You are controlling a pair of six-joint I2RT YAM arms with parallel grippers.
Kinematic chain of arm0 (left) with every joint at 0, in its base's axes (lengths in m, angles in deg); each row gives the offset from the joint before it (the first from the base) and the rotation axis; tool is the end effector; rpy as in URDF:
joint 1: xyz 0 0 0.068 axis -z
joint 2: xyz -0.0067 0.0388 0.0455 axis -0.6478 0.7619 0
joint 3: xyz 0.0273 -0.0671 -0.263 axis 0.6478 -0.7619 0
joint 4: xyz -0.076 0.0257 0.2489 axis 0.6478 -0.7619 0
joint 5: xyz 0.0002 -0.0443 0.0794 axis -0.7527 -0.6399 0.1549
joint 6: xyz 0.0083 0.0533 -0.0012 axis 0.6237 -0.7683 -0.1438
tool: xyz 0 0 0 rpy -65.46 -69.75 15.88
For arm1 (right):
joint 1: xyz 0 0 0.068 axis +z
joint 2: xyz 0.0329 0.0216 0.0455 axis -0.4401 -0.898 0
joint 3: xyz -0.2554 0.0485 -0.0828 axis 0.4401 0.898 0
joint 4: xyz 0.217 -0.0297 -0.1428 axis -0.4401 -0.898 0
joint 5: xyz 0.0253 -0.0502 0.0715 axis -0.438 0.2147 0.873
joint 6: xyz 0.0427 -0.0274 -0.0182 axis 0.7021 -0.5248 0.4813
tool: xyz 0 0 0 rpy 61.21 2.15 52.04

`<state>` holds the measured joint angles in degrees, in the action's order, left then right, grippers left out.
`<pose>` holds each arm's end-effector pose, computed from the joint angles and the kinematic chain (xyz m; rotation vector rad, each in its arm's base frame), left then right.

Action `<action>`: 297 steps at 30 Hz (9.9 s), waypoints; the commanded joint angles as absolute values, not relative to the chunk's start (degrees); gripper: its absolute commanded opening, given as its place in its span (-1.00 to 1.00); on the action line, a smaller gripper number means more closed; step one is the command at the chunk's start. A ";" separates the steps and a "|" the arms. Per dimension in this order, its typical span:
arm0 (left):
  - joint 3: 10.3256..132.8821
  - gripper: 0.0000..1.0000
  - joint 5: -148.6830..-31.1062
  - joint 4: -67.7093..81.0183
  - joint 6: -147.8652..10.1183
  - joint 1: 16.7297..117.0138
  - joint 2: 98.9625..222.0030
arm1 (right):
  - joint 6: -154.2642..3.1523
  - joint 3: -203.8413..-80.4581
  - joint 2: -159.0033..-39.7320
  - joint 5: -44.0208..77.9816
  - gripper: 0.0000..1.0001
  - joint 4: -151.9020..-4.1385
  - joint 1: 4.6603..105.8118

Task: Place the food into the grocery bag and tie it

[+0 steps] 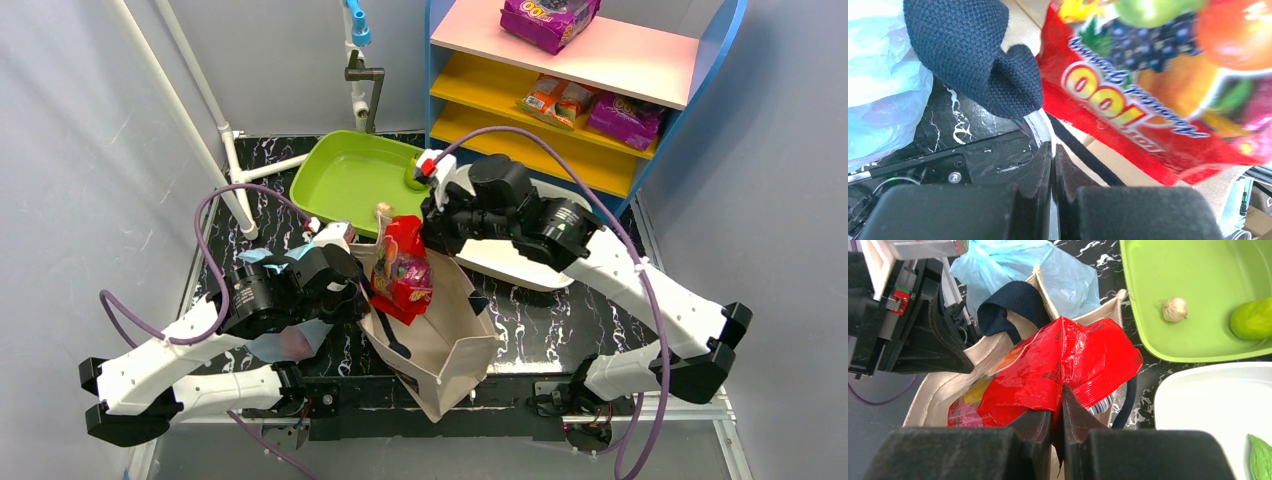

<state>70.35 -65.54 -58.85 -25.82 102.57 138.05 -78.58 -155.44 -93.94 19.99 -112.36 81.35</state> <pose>0.0795 -0.1295 0.3797 0.0198 2.4279 -0.6662 0.1547 0.2343 0.4437 -1.0009 1.7801 0.8468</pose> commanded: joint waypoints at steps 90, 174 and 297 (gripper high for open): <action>65.58 -1.00 -61.07 -60.98 -26.32 102.29 132.02 | -59.05 -206.93 -115.23 0.51 0.55 -109.63 45.18; 68.57 -1.00 -66.34 -55.70 -41.48 94.43 140.88 | -46.69 -198.67 -115.80 28.83 -0.97 -105.72 31.38; 74.94 -1.00 -68.47 -57.33 -41.07 94.45 141.44 | -51.14 -148.82 -96.41 34.07 -0.97 -136.93 83.39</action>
